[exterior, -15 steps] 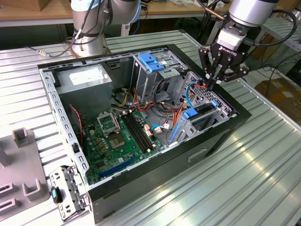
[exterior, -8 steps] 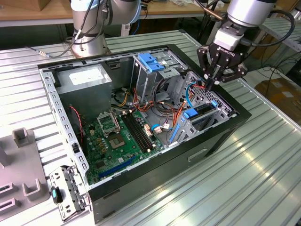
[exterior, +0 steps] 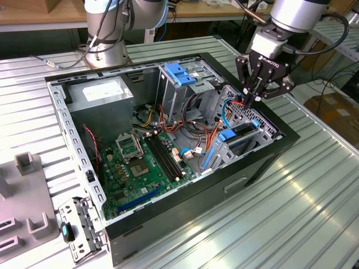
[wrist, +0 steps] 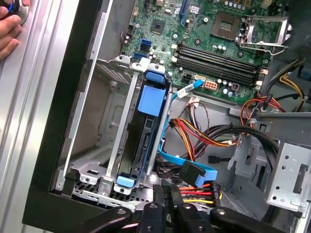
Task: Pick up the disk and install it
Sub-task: 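Insert the first disk wire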
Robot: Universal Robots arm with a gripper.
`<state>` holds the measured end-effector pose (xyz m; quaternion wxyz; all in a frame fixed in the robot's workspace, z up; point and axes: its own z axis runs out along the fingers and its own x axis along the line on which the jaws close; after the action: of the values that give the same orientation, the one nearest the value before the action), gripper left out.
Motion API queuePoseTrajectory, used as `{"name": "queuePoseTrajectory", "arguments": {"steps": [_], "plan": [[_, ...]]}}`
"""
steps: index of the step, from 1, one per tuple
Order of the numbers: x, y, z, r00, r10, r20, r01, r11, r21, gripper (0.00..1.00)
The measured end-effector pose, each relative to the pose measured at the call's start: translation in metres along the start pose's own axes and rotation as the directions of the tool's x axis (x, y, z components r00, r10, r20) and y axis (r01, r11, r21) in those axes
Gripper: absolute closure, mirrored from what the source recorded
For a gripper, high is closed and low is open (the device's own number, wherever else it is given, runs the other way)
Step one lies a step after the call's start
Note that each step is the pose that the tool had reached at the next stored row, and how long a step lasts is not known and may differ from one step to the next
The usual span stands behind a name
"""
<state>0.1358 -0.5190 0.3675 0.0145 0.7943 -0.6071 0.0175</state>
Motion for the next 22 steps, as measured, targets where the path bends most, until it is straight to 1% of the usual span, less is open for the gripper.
{"name": "queuePoseTrajectory", "arguments": {"steps": [3,6,8,11,20,21,22], "plan": [[0.0000,-0.0002,0.0002,1.0000,0.007,-0.0008,-0.007,1.0000,-0.0006,0.83],[0.0016,0.0002,0.0006,1.0000,0.007,-0.0010,-0.007,1.0000,-0.0007,0.83],[0.0039,0.0009,0.0010,1.0000,0.008,-0.0011,-0.008,1.0000,-0.0007,0.83],[0.0098,0.0025,0.0015,1.0000,0.008,-0.0011,-0.008,1.0000,-0.0007,0.83],[0.0103,0.0026,0.0016,1.0000,0.008,-0.0010,-0.008,1.0000,-0.0007,0.83],[0.0108,0.0028,0.0016,1.0000,0.008,-0.0007,-0.008,1.0000,-0.0006,0.83],[0.0127,0.0033,0.0017,1.0000,0.008,0.0020,-0.008,1.0000,0.0001,0.83]]}}
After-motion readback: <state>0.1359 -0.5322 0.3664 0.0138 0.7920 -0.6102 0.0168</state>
